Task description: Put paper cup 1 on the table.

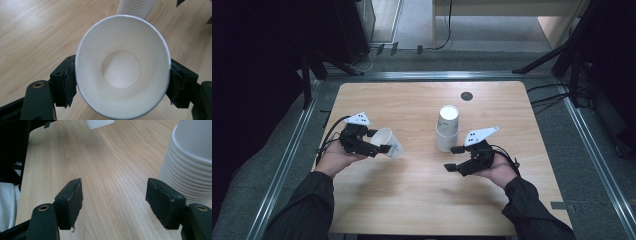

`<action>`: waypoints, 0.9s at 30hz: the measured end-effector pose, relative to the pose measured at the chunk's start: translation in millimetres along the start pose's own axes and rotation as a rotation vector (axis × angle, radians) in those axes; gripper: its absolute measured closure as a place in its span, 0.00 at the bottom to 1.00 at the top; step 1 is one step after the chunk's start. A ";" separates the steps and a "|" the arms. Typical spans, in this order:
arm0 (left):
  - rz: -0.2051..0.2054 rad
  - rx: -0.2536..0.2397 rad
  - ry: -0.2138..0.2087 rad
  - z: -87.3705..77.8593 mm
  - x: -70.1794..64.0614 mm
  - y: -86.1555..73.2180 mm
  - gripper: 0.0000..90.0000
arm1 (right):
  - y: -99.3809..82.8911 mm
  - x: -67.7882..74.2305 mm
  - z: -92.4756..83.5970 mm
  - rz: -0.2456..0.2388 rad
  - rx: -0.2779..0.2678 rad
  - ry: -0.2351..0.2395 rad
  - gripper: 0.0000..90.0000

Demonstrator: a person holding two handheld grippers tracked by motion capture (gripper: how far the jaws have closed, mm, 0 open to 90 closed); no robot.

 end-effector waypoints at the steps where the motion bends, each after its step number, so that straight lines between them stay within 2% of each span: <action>1: 0.000 0.007 0.013 -0.7 3.4 0.6 0.26 | -0.1 0.2 0.5 0.003 0.003 0.000 0.34; 11: -0.015 0.062 0.086 -0.3 27.5 5.4 0.26 | -1.6 -1.9 2.4 0.010 0.013 -0.011 0.34; 17: -0.045 0.084 0.126 1.9 46.1 4.4 0.26 | -2.6 -1.4 2.0 0.010 0.018 -0.011 0.34; 22: -0.089 0.103 0.151 6.0 59.6 1.2 0.26 | -1.7 -1.1 1.4 0.007 0.005 -0.010 0.34; 26: -0.091 0.133 0.181 10.5 67.0 -1.2 0.26 | -1.7 -1.9 0.8 0.010 0.003 -0.009 0.34; 27: -0.102 0.135 0.189 11.5 68.8 -1.6 0.26 | -1.7 -2.0 0.9 0.010 0.003 -0.007 0.34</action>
Point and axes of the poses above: each handheld gripper's, and its own axes: z roughly forward along the jaws, y roughly out of its top, x roughly to its left, the point moved 3 cm from there along z, roughly forward along the jaws, and after that the axes turned 10 degrees about y, right-handed, at the moved point
